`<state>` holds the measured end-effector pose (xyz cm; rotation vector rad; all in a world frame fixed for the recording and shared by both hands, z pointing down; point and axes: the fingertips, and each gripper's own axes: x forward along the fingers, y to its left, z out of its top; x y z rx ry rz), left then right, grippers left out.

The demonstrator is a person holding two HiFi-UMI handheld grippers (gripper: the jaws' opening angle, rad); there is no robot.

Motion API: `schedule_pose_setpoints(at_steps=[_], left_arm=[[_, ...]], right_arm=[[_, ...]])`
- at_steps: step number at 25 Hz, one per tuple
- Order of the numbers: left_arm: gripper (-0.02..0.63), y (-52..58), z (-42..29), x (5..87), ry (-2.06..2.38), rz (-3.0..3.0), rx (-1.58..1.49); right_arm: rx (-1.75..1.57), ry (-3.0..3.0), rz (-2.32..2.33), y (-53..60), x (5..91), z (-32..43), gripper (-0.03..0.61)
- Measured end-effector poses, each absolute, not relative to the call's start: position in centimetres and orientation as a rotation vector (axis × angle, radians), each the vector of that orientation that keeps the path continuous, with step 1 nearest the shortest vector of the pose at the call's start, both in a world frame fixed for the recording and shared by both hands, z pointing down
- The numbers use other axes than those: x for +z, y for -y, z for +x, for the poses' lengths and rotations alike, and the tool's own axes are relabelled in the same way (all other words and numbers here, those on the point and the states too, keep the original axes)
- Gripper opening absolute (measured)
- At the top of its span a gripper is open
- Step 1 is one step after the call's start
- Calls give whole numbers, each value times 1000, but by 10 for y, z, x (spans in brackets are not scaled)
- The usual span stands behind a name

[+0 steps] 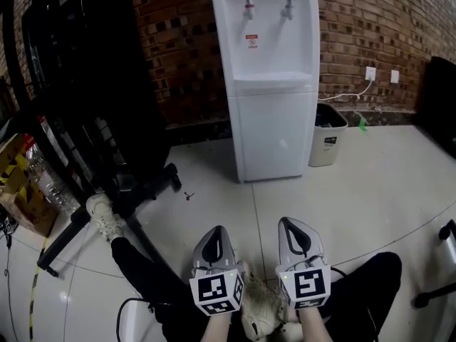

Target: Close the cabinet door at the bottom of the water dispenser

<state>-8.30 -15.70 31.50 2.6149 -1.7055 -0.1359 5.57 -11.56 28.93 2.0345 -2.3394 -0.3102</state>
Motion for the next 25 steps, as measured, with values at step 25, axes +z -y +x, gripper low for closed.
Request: schedule_pose_setpoints(at_steps=[25], left_arm=[[8,146,-93,309,1728,2592,-171]], right_arm=[[-308,2391,1948,106,295,24,0]])
